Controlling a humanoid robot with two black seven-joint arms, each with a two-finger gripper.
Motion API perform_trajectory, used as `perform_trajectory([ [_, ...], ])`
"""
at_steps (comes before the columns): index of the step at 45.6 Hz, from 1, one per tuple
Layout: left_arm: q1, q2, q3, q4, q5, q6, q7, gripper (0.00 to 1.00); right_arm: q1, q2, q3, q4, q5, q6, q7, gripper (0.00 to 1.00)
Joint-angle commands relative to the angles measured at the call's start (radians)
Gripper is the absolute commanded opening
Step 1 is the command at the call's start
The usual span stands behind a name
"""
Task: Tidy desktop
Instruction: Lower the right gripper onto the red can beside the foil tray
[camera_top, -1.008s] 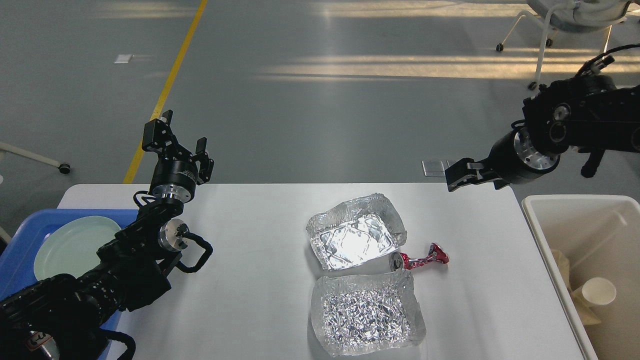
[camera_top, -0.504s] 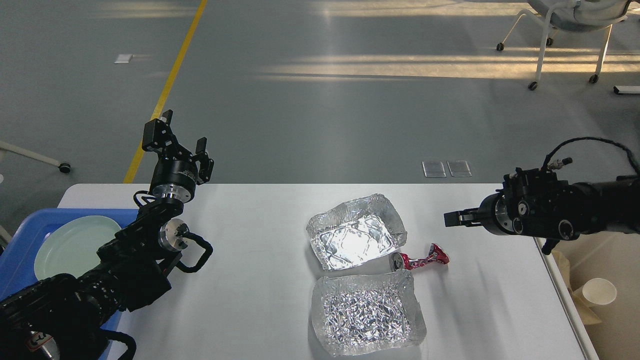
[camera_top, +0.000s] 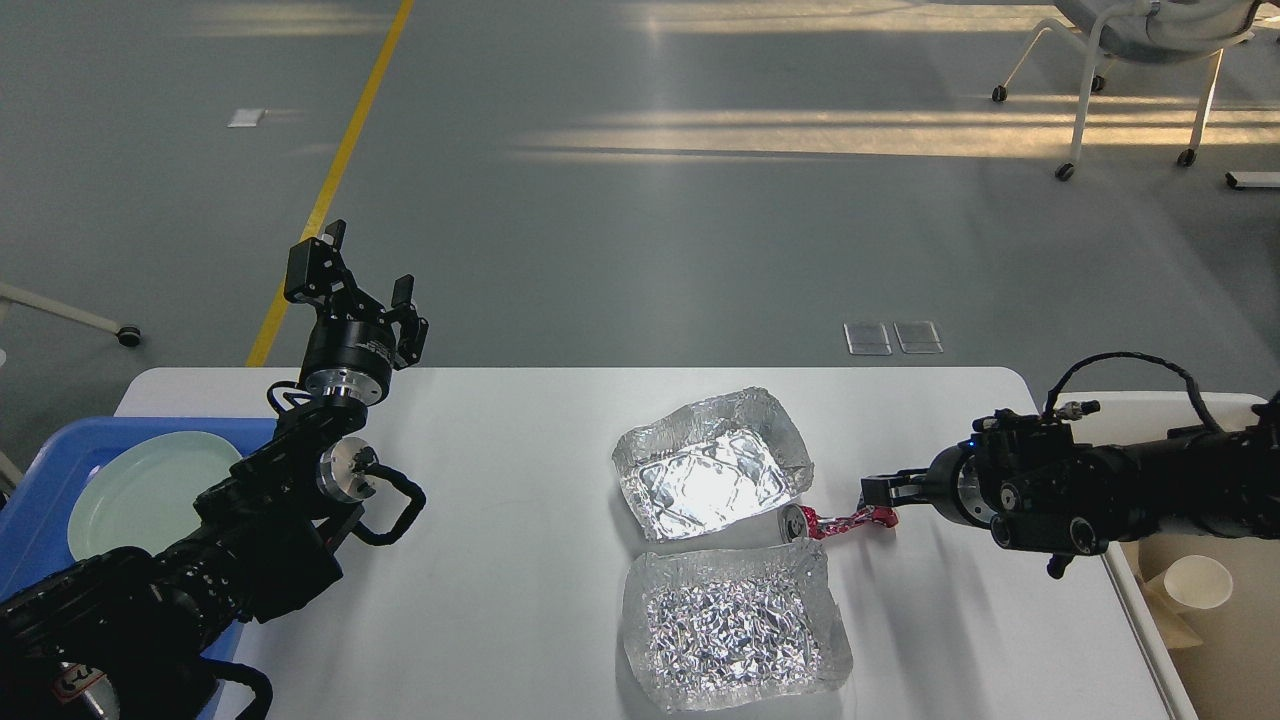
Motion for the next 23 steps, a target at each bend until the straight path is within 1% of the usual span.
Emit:
perform_trajectory([
  [1,0.0,0.0,0.0,0.0,0.0,0.0,0.002,1.0,-0.01,0.019,0.001,-0.005,-0.001,-0.005,0.019,0.93],
  [4,0.0,0.0,0.0,0.0,0.0,0.0,0.0,1.0,-0.027,0.035,0.002,-0.014,-0.001,-0.014,0.019,0.92],
  [8,0.0,0.0,0.0,0.0,0.0,0.0,0.0,1.0,-0.055,0.056,0.002,-0.043,0.0,-0.054,0.02,0.91],
  [11,0.0,0.0,0.0,0.0,0.0,0.0,0.0,1.0,-0.081,0.076,-0.003,-0.064,0.0,-0.075,0.02,0.89],
  [23,0.0,0.0,0.0,0.0,0.0,0.0,0.0,1.0,-0.11,0.085,-0.003,-0.116,0.002,-0.081,0.025,0.6],
])
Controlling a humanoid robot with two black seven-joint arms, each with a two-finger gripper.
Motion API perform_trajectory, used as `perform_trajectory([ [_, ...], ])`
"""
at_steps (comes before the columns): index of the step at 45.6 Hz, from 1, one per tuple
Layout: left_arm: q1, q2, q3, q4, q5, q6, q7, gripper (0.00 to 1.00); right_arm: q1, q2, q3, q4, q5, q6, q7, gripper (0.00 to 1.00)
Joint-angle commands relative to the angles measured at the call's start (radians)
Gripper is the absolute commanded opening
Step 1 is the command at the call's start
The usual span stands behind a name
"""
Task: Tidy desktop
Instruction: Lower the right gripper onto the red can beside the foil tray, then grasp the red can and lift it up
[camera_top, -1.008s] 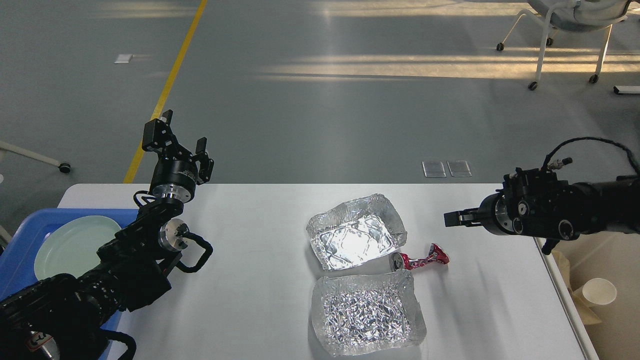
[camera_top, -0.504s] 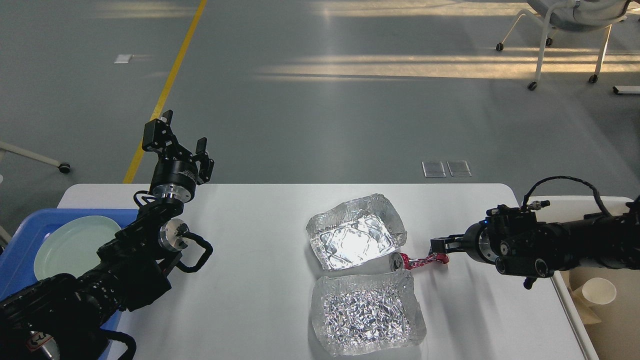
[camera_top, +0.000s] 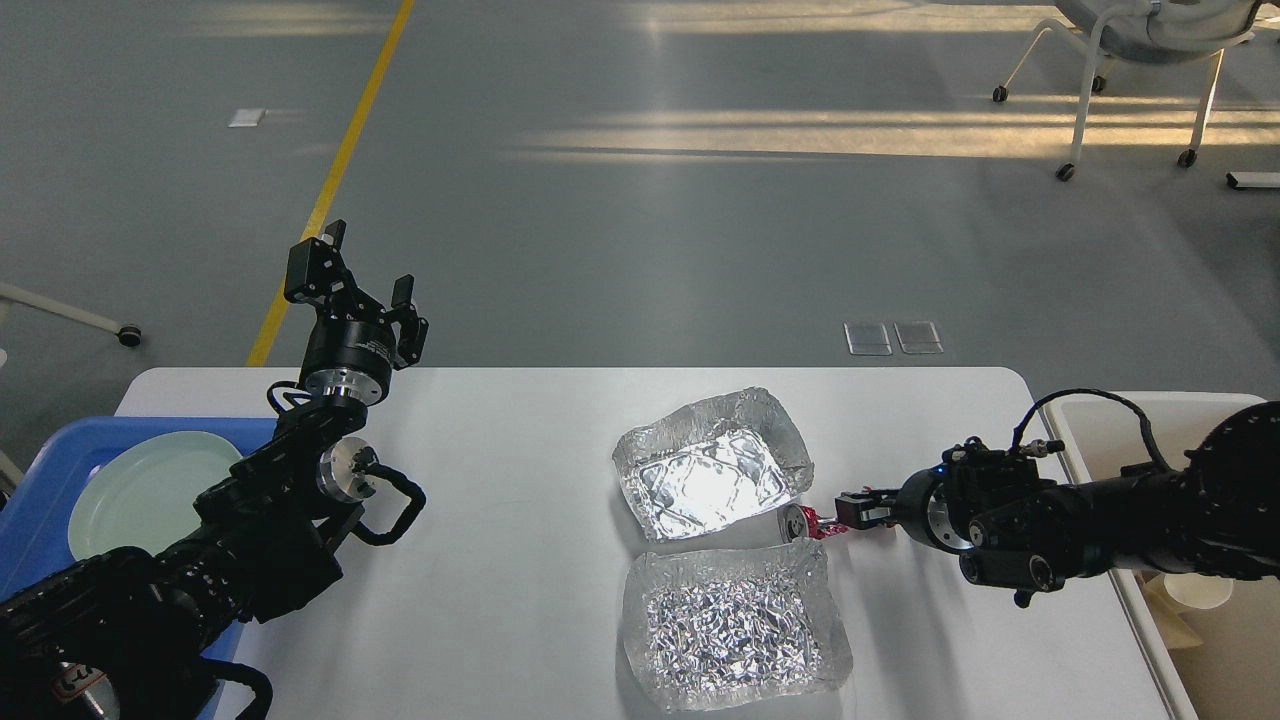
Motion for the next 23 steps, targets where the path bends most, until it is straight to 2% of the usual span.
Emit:
perform_trajectory([
  [1,0.0,0.0,0.0,0.0,0.0,0.0,0.0,1.0,-0.005,0.001,-0.001,-0.014,0.002,0.001,0.001,0.58],
  [4,0.0,0.0,0.0,0.0,0.0,0.0,0.0,1.0,-0.003,0.001,-0.004,-0.016,0.002,0.003,0.001,0.5],
  [14,0.0,0.0,0.0,0.0,0.0,0.0,0.0,1.0,0.0,-0.001,-0.009,-0.016,0.005,0.01,0.017,0.12],
  [23,0.0,0.0,0.0,0.0,0.0,0.0,0.0,1.0,0.011,-0.01,-0.012,-0.014,0.005,0.013,0.073,0.09],
])
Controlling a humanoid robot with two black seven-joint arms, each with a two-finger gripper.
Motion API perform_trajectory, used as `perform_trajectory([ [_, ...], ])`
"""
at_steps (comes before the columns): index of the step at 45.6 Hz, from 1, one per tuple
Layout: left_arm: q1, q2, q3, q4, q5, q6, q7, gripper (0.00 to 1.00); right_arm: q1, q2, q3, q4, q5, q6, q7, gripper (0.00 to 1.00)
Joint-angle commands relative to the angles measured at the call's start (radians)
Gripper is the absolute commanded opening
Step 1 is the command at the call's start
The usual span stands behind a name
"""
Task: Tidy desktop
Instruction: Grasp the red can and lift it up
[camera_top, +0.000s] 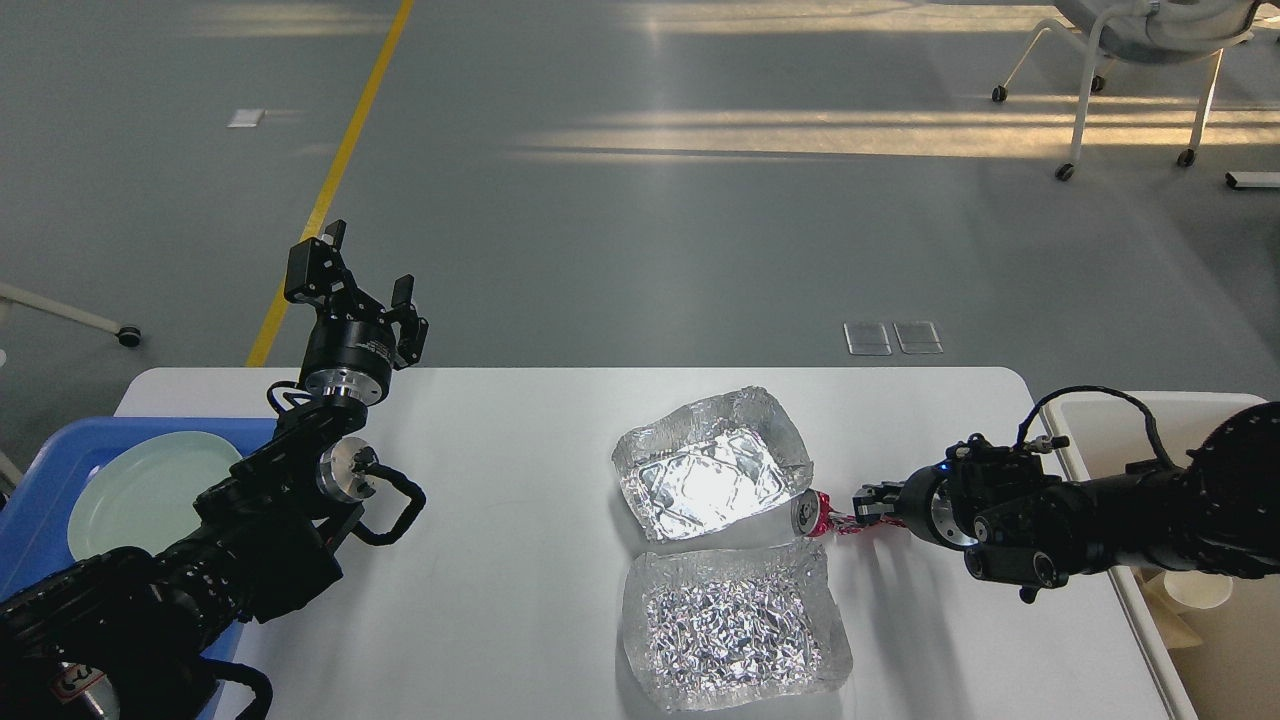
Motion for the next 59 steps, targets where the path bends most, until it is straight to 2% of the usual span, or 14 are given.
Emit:
perform_trajectory([
  [1,0.0,0.0,0.0,0.0,0.0,0.0,0.0,1.0,0.014,-0.007,-0.003,0.003,0.0,0.004,0.045,0.09],
  [10,0.0,0.0,0.0,0.0,0.0,0.0,0.0,1.0,0.11,-0.048,-0.092,0.013,0.0,0.013,0.168,0.09],
  [28,0.0,0.0,0.0,0.0,0.0,0.0,0.0,1.0,0.319,-0.19,-0.167,0.055,-0.001,0.143,0.315,0.09],
  [35,0.0,0.0,0.0,0.0,0.0,0.0,0.0,1.0,0.487,-0.263,-0.253,0.152,-0.001,0.212,0.397,0.1],
  [38,0.0,0.0,0.0,0.0,0.0,0.0,0.0,1.0,0.585,-0.303,-0.269,0.239,-0.001,0.284,0.418,0.1],
  [41,0.0,0.0,0.0,0.0,0.0,0.0,0.0,1.0,0.711,-0.354,-0.275,0.319,0.0,0.404,0.429,0.1],
  [49,0.0,0.0,0.0,0.0,0.0,0.0,0.0,1.0,1.044,-0.44,-0.238,0.447,0.011,0.882,0.429,0.1],
  [54,0.0,0.0,0.0,0.0,0.0,0.0,0.0,1.0,1.167,-0.484,-0.172,0.46,0.04,1.123,0.429,0.11],
  [59,0.0,0.0,0.0,0.0,0.0,0.0,0.0,1.0,1.248,-0.516,-0.097,0.46,0.082,1.142,0.424,0.11],
])
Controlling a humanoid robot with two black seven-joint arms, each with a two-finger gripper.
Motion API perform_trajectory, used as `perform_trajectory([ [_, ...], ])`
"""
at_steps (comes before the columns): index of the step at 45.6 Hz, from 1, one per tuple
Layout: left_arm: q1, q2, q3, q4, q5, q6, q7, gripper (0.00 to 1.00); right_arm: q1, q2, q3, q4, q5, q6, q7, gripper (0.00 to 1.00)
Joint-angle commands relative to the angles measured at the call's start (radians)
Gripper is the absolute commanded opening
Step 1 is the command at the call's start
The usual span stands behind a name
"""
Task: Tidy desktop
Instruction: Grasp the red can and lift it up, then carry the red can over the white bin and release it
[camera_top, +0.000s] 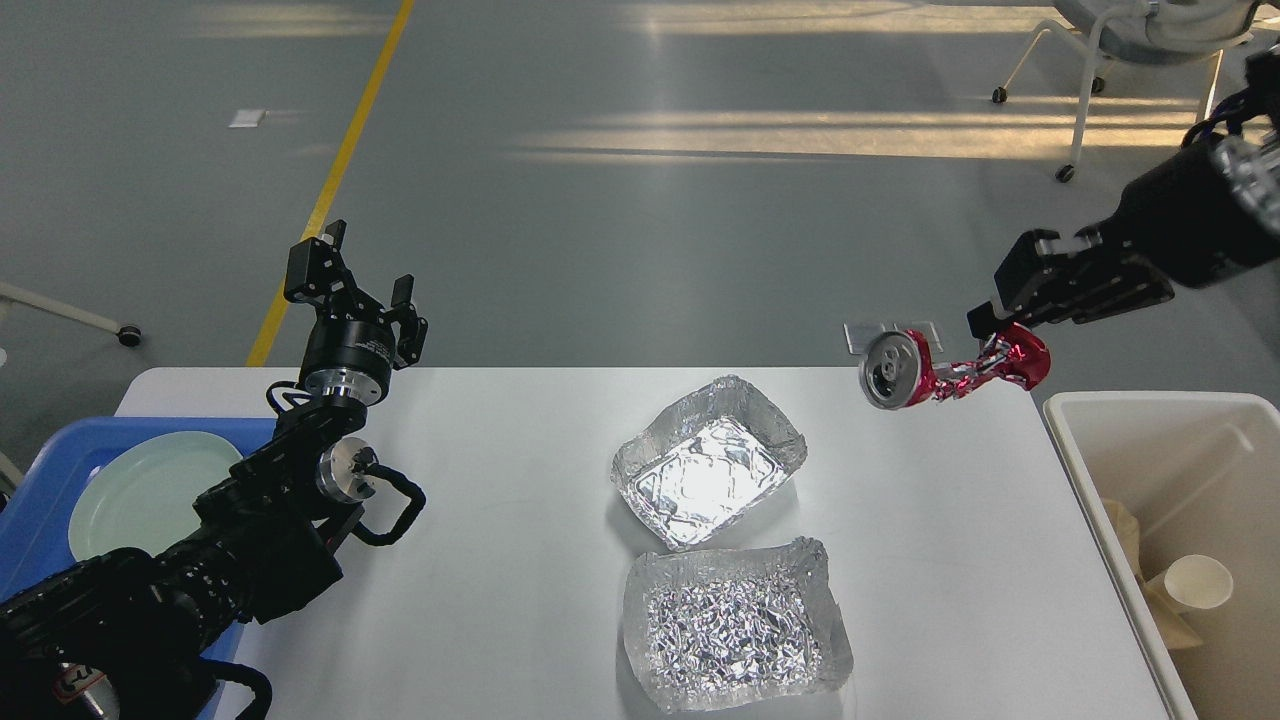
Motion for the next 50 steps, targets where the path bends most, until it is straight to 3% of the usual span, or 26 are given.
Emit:
perform_trajectory([
  [1,0.0,0.0,0.0,0.0,0.0,0.0,0.0,1.0,0.106,-0.037,0.085,0.002,0.046,0.056,-0.004,0.11],
  [15,0.0,0.0,0.0,0.0,0.0,0.0,0.0,1.0,0.258,-0.054,0.181,0.001,0.16,0.056,-0.019,0.11],
  [23,0.0,0.0,0.0,0.0,0.0,0.0,0.0,1.0,0.233,-0.053,0.166,-0.013,0.137,0.056,-0.065,0.11],
  [30,0.0,0.0,0.0,0.0,0.0,0.0,0.0,1.0,0.054,-0.065,0.148,-0.077,0.049,0.056,-0.137,0.11],
  [37,0.0,0.0,0.0,0.0,0.0,0.0,0.0,1.0,-0.178,-0.07,0.108,-0.159,-0.103,0.056,-0.15,0.11],
  [42,0.0,0.0,0.0,0.0,0.0,0.0,0.0,1.0,-0.333,-0.059,0.036,-0.24,-0.133,-0.124,-0.153,0.12],
  [50,0.0,0.0,0.0,0.0,0.0,0.0,0.0,1.0,-0.567,-0.034,0.002,-0.427,-0.135,-0.299,-0.162,0.12],
])
